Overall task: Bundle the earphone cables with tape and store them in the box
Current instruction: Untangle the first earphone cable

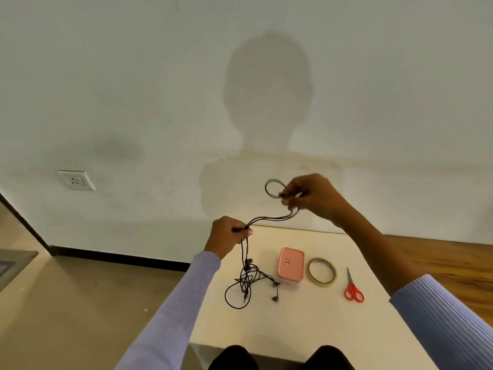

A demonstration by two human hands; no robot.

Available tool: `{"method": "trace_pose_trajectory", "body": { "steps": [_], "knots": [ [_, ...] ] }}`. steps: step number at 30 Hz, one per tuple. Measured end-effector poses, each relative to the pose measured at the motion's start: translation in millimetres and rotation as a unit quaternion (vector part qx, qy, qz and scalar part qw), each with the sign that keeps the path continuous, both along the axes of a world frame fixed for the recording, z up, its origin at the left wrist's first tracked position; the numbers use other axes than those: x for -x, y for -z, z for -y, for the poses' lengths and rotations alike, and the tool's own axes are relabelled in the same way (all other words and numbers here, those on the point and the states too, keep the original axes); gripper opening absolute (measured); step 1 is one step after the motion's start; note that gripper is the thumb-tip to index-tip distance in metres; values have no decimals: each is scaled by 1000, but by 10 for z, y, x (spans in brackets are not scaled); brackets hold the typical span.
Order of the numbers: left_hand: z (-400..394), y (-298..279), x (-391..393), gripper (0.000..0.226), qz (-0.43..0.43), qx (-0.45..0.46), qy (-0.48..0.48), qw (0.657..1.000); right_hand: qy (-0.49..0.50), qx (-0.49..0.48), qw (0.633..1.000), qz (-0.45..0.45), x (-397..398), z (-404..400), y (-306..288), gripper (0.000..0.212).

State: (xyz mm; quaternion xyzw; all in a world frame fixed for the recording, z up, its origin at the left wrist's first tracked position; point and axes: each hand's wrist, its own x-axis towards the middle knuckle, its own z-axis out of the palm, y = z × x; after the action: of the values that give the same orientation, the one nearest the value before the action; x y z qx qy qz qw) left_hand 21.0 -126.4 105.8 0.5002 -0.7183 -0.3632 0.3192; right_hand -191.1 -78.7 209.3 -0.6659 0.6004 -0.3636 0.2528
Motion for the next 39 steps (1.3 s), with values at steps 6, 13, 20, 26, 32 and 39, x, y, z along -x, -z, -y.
{"method": "trace_pose_trajectory", "body": {
  "steps": [6,13,20,26,32,39],
  "knots": [
    [79,-296,125,17,-51,12,-14,999,-12,-123,990,-67,-87,-16,501,12],
    [62,-469,298,19,-110,-26,13,994,1,-122,990,72,-477,63,732,45],
    [30,-382,151,22,-213,-56,-32,975,32,-106,985,129,-488,175,667,17],
    [-6,-83,-2,39,-89,-106,8,990,30,-87,981,168,-455,201,508,14],
    [-5,117,143,25,-58,-70,-10,996,-2,-41,985,168,-576,192,306,14],
    [118,337,34,10,-3,-104,-45,994,51,76,985,148,-473,161,146,14]
  ]
}}
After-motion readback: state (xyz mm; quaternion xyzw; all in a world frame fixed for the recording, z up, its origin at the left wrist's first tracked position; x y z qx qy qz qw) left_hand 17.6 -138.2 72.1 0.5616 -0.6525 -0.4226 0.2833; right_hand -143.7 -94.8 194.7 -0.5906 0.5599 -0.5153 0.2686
